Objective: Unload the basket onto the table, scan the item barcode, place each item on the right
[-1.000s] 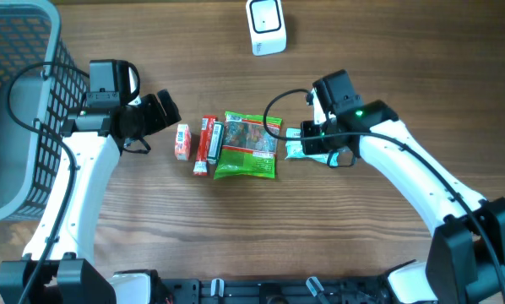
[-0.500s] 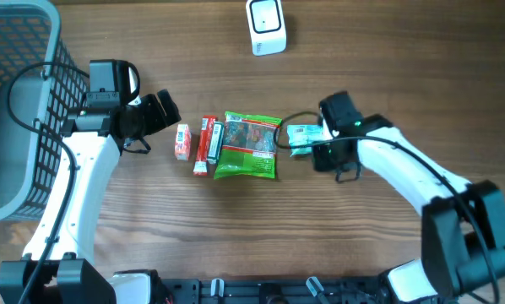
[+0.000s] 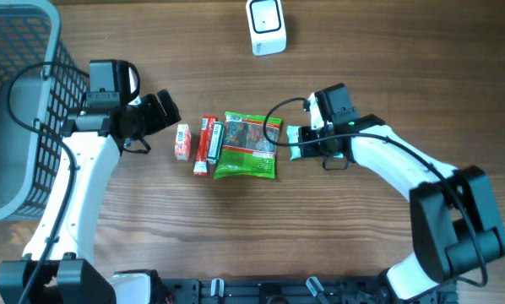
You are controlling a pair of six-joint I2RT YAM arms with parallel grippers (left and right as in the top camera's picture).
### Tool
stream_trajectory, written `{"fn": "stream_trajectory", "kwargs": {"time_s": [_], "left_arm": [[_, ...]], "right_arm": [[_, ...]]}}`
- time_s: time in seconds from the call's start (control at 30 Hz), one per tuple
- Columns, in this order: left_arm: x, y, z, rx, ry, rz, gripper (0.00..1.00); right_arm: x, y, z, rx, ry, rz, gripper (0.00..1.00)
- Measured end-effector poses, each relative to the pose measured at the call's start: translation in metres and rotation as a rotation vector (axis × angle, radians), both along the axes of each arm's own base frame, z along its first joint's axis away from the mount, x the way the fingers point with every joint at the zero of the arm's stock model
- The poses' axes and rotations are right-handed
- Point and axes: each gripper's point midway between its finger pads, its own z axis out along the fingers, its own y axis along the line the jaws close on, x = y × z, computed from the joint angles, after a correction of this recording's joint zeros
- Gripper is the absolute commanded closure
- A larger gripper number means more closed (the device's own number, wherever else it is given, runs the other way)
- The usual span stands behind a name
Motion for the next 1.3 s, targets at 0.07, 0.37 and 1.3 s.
{"fn": "stream_trajectory", "kwargs": {"time_s": [0.07,0.37,1.3], "left_arm": [[0.000,0.000,0.000,0.000,0.000,0.000,0.00],[0.000,0.000,0.000,0.000,0.000,0.000,0.00],[0.000,0.000,0.000,0.000,0.000,0.000,0.00]], "right_arm": [[-0.001,-0.001,-0.001,-0.008,0.010,-0.001,0.86],[-0.019,-0.016,0.003,-0.111,0.064,0.090,0.65],[-0.058,-0.050,-0.004,-0.205,0.124,-0.055,0.71]]}}
